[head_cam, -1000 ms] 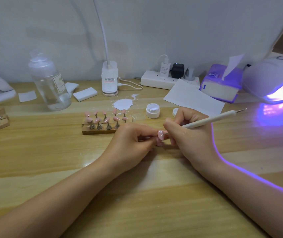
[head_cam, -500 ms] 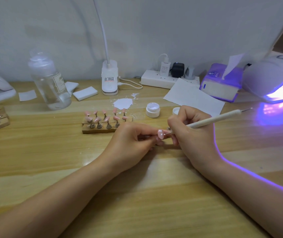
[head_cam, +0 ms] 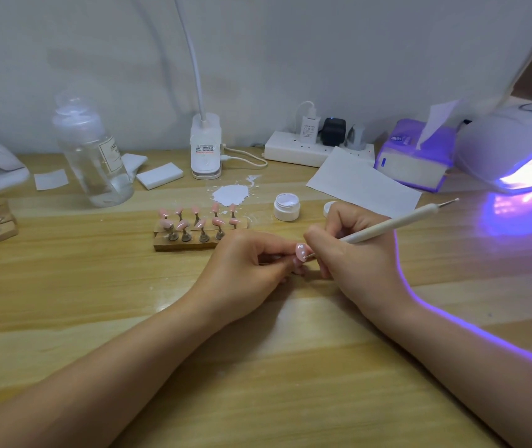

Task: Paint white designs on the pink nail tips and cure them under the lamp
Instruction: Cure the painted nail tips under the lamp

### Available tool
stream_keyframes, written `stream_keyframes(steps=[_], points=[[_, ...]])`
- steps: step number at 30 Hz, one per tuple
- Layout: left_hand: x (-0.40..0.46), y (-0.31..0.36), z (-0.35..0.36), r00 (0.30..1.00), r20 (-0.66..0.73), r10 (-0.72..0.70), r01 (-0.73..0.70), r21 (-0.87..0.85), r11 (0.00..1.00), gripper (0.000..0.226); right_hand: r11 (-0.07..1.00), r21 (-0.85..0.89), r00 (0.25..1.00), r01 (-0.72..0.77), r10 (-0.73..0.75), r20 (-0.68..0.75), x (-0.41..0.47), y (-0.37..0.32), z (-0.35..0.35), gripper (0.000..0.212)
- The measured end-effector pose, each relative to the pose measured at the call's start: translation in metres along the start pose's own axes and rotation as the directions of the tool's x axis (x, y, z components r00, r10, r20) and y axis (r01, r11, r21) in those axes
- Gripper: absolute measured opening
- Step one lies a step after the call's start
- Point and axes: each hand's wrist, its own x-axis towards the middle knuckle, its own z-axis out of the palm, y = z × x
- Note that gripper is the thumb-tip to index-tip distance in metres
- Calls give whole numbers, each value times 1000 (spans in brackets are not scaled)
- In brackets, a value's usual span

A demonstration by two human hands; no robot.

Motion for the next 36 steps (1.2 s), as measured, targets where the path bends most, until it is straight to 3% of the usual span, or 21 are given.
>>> stream_keyframes(steps=[17, 36], points=[[0, 0, -1, 1000, 4, -25, 25, -1, 1000, 28, 1000, -14, 1000, 3, -3, 6, 0, 0, 0, 44], [-1, 0, -1, 999, 5, -35, 35, 13, 999, 21, 1000, 5, 1000, -3, 3, 14, 0, 3, -1, 43]])
